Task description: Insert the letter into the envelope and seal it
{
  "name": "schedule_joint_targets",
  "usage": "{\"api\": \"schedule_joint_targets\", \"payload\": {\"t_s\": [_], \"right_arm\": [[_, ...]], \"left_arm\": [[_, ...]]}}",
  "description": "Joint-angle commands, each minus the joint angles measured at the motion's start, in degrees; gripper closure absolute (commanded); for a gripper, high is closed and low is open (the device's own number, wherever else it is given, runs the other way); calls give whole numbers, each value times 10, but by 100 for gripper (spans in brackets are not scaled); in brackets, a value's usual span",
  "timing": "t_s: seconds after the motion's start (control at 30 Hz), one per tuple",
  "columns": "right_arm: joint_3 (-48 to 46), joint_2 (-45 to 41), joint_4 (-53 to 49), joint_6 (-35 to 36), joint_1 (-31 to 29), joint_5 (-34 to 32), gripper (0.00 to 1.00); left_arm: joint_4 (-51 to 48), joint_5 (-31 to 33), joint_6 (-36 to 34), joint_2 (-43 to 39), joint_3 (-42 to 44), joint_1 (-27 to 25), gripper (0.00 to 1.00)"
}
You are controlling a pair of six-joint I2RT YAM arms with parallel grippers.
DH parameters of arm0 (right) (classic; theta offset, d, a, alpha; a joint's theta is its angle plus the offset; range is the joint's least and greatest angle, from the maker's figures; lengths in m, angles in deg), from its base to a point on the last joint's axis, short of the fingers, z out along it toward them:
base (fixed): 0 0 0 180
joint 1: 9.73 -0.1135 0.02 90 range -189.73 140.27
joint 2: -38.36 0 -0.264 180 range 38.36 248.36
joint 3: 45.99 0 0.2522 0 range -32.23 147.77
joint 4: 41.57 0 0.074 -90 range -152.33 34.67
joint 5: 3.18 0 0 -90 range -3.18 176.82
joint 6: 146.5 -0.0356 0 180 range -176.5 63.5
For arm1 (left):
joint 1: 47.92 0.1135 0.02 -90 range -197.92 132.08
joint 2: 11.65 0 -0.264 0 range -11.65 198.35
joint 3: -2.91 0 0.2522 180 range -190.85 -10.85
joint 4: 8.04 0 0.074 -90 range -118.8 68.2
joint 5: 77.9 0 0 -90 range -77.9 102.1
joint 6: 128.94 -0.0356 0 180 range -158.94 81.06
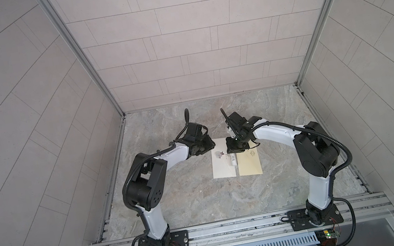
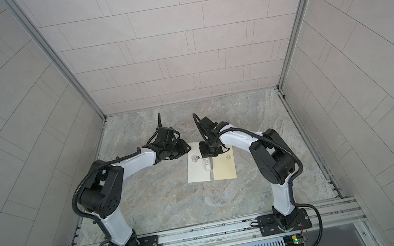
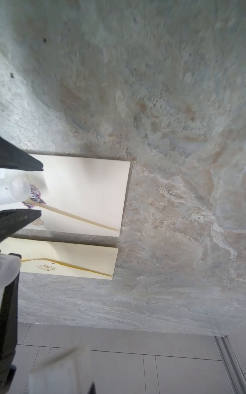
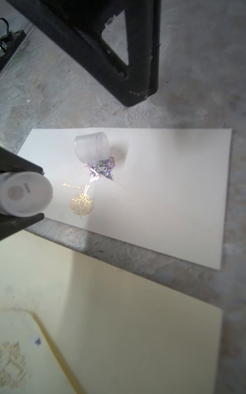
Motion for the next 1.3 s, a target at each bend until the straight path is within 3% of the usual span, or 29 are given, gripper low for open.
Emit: {"api": "schedule_joint_targets", "payload": {"t_s": [0.0, 0.23, 0.77, 0.93, 1.1, 1.27], "right_arm": [[-43, -10, 66, -98, -5, 34, 100], [-74, -18, 112, -158, -5, 25, 100], [-65, -18, 102, -175, -20, -9, 100], [-81, -43, 110, -226, -12, -42, 100], [-123, -83, 108, -324, -11, -103, 100], [-156, -107, 118, -400, -12, -113, 75]], "left_arm": [[59, -10, 11, 16, -7, -10, 65], [24, -4, -6, 26, -1, -23, 75], [-68, 31, -13, -18, 50, -21, 77], [-108, 45, -12, -31, 47, -21, 77], [-124, 61, -12, -34, 47, -22, 77], [-126, 59, -12, -32, 47, -21, 77]]}}
